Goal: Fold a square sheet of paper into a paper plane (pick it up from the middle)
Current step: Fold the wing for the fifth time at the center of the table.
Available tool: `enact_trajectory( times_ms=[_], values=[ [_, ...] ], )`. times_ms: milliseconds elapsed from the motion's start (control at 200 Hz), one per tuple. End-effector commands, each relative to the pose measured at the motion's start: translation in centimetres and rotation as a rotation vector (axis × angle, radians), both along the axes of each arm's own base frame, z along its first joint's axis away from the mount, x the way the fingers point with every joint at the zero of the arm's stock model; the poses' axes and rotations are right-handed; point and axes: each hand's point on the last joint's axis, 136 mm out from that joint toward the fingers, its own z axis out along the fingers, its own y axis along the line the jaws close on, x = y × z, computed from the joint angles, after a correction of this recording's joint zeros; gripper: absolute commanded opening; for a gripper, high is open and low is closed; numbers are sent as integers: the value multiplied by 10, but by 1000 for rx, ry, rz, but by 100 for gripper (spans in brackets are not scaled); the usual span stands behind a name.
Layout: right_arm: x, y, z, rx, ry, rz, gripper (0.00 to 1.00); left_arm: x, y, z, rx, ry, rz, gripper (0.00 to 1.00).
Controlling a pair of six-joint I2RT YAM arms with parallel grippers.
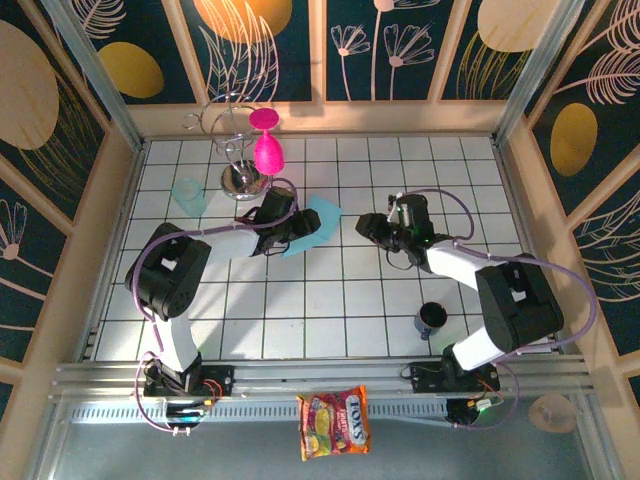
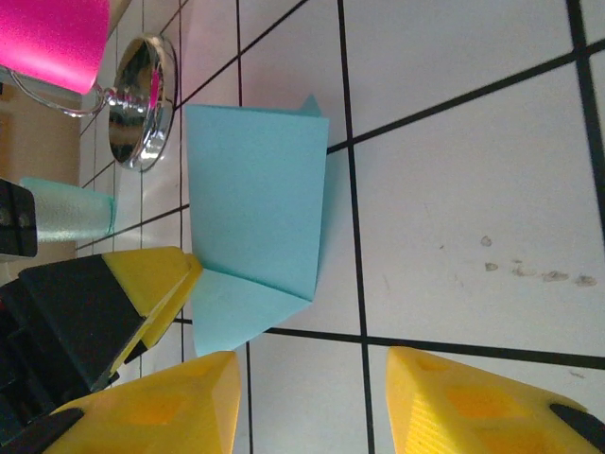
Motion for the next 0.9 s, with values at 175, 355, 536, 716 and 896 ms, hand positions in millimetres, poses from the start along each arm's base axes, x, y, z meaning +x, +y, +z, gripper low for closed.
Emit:
enact_trajectory(
  times_ms=[175,355,536,716,896],
  values=[
    [0,25,7,70,10,44,45,1,5,-11,-36,19,26,56],
    [-9,36,-1,94,61,41,45,-10,9,-26,-75,58,49,56],
    [-14,39,-10,89,118,20,46,-22,6,-31,-140,129,59,53],
    [-20,36,-19,103,198,-34,46,-39,-1,-23,-265,172,68,49],
    [-30,45,-26,137,253,-40,46,-62,-10,-28,-272,221,56,48]
  ],
)
